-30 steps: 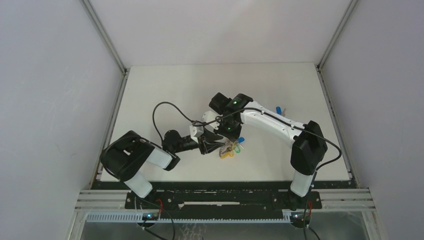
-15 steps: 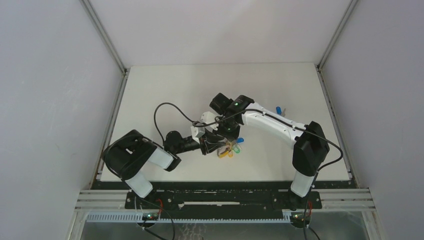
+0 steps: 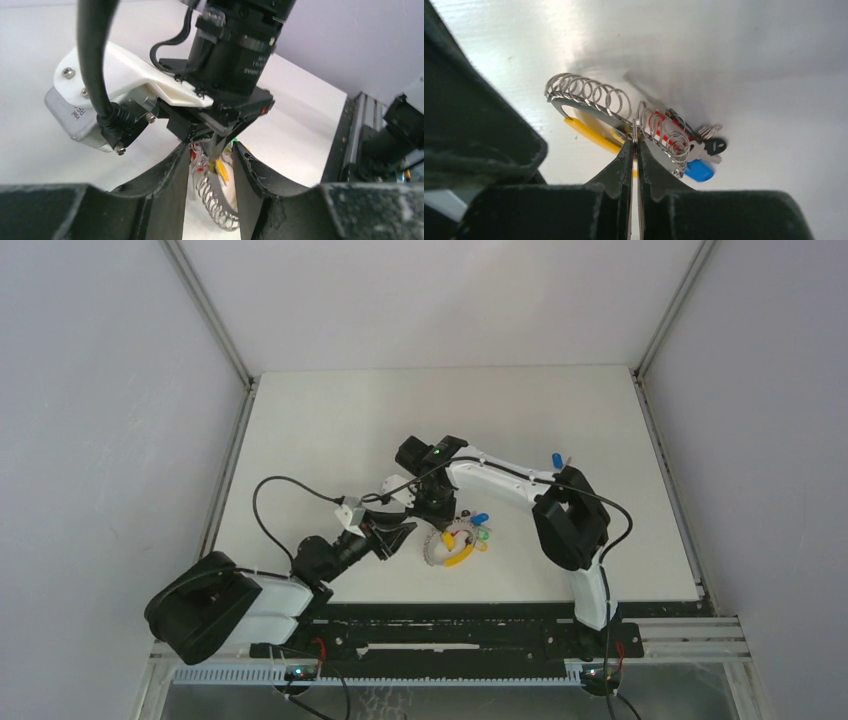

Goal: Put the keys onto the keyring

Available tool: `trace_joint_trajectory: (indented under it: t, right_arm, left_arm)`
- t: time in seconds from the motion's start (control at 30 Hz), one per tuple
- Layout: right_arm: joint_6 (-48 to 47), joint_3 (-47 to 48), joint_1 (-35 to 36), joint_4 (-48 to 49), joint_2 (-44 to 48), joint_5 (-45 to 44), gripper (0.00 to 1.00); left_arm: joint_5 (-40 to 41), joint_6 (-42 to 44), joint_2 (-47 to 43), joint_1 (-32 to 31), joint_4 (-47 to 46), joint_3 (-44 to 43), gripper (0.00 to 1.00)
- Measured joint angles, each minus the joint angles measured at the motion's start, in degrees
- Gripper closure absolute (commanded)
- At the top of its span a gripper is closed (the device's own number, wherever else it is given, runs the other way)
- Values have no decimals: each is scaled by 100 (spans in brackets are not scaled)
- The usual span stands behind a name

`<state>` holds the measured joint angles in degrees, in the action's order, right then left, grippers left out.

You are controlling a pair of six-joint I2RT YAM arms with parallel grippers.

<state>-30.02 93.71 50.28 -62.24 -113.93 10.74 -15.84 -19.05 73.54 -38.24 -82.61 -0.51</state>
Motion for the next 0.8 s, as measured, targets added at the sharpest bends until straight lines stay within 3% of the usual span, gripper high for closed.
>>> trace_joint_trajectory:
  t: [0.27,0.5,0.6,0.8]
  right_arm:
    - [-28,468,-33,79,-603,140,87]
    - [0,341,-125,299,-616,304,81]
    - [101,-142,-238,645,-332,472,79]
    - [671,-1862,-522,1834,1172,966,79]
  left_arm:
    - [654,-313,-289,2,723,0,59]
    - [669,-341,-140,0,684,0,59]
    - [669,-341,-31,0,636,0,59]
    - [662,-354,125,48,713,0,60]
